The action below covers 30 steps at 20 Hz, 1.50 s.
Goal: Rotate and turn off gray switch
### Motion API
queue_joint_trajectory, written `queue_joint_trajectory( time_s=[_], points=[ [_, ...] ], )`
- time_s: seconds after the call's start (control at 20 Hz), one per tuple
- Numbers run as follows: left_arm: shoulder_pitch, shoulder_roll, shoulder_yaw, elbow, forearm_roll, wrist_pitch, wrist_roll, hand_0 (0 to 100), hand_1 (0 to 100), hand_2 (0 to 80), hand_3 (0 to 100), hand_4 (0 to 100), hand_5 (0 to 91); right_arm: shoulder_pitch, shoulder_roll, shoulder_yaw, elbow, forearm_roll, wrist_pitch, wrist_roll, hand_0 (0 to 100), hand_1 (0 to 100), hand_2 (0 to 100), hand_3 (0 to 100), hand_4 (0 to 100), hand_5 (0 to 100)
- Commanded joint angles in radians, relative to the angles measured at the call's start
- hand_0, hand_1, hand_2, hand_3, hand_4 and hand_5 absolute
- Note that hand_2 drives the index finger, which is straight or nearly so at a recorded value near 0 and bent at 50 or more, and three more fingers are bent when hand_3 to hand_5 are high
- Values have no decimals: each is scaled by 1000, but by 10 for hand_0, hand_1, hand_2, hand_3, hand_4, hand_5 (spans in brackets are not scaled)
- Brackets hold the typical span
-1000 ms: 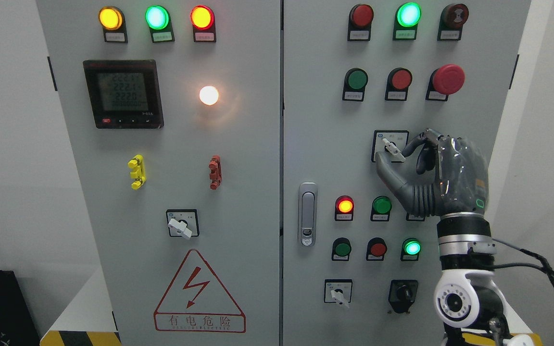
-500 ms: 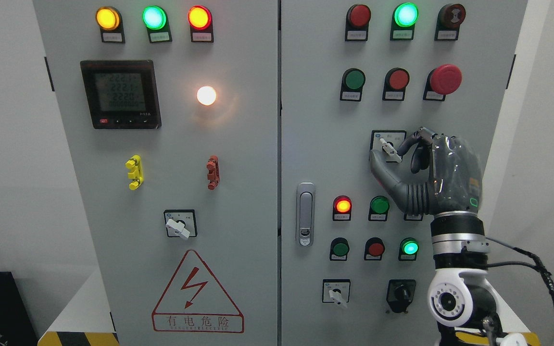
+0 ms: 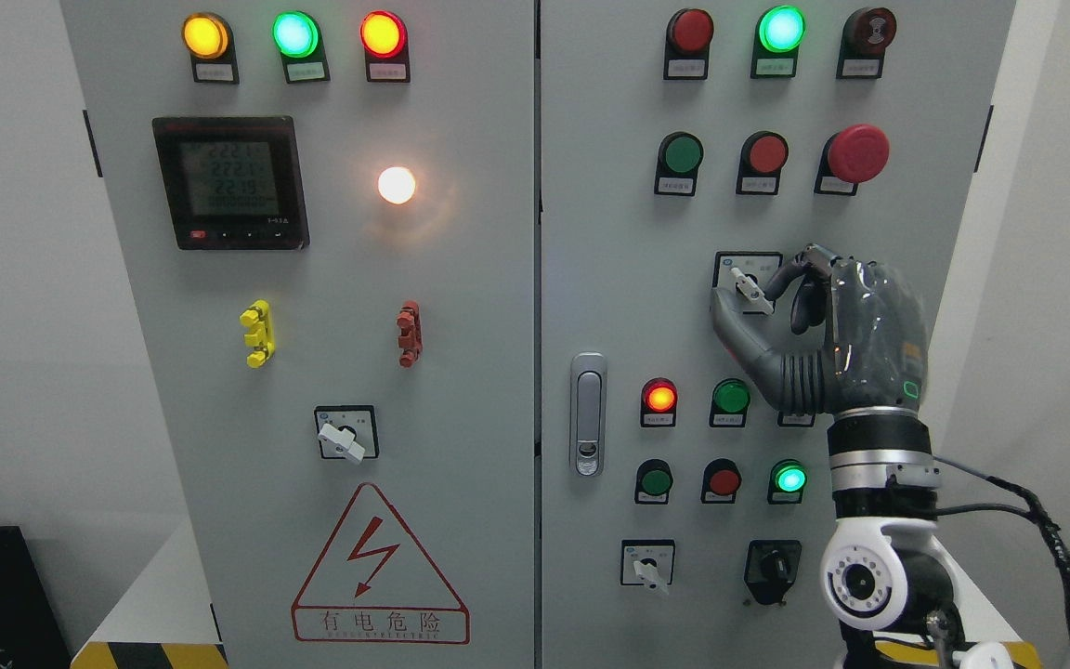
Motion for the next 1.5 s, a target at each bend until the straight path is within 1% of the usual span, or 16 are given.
queue_joint_trajectory(
  time_s=[0.0, 0.4, 0.5, 0.8, 1.25, 1.45],
  points=[
    [-9, 1, 8, -25, 20, 1, 0, 120, 389, 0, 0, 0, 0, -5, 5, 3, 8, 12, 7, -1, 157, 420, 659, 970, 941, 1000],
    [-9, 1, 8, -25, 20, 1, 0, 120, 389, 0, 0, 0, 0, -13, 5, 4, 16, 14, 10, -1, 162, 423, 673, 971, 941, 1000],
    [-9, 1, 8, -25, 20, 1, 0, 120, 389, 0, 0, 0, 0, -14, 3, 4, 16, 14, 23, -1, 165, 426, 677, 975, 941, 1000],
    [-9, 1, 8, -25, 20, 1, 2, 120, 389, 0, 0, 0, 0, -14, 3, 4, 17, 14, 27, -1, 200, 428, 688, 983, 942, 1000],
    [-9, 0, 8, -25, 20, 1, 0, 120, 389, 0, 0, 0, 0, -14, 3, 4, 17, 15, 27, -1, 222, 431, 695, 990, 944, 1000],
    [-9, 1, 8, -25, 20, 1, 0, 120, 389, 0, 0, 0, 0, -14, 3, 4, 17, 15, 28, -1, 258, 442, 698, 992, 944, 1000]
  ],
)
